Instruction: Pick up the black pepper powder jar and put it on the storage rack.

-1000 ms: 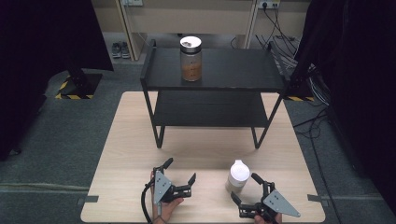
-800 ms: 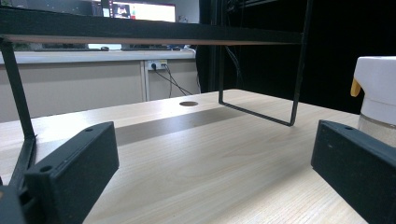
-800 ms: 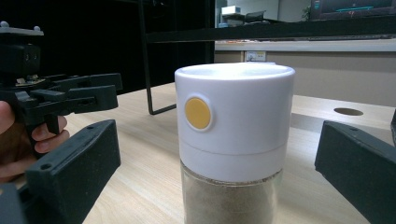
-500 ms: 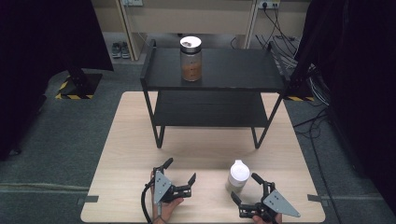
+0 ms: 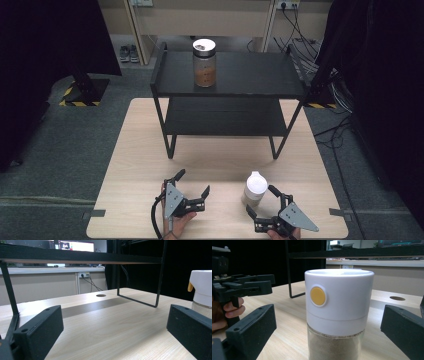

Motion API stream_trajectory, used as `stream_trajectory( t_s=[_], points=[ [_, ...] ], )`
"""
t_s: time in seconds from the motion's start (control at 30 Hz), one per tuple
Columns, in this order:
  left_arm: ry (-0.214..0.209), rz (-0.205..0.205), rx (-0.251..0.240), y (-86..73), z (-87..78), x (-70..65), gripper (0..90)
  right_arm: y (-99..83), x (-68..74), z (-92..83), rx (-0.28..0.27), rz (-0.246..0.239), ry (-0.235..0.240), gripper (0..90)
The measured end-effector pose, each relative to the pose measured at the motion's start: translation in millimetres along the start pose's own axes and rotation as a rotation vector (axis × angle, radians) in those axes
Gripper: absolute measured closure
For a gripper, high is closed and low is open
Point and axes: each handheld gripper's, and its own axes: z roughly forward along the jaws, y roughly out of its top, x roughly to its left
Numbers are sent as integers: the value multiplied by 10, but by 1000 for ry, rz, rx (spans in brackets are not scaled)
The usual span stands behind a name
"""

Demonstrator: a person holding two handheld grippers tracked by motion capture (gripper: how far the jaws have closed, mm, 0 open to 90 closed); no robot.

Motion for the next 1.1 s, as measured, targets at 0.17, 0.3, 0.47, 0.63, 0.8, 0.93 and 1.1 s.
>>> stream_trajectory(
  t_s=[0.17,0.3,0.47,0.63,0.8,0.93,1.1],
  points=[
    [-1,1,0,-1,1,-1,2,6,12,52,10,-22,-8,5],
    [0,1,0,0,1,-1,2,19,15,109,23,-47,-11,5],
    [0,1,0,0,1,-2,2,26,27,161,35,-67,-20,6],
    [1,0,0,1,1,-3,2,39,37,193,42,-74,-33,26],
    [-1,0,0,0,2,-2,2,58,43,222,53,-75,-53,70],
    [-1,0,0,0,2,-3,2,101,46,258,77,-82,-51,89],
    [0,0,0,0,3,-3,2,158,51,289,110,-81,-57,163]
  ],
)
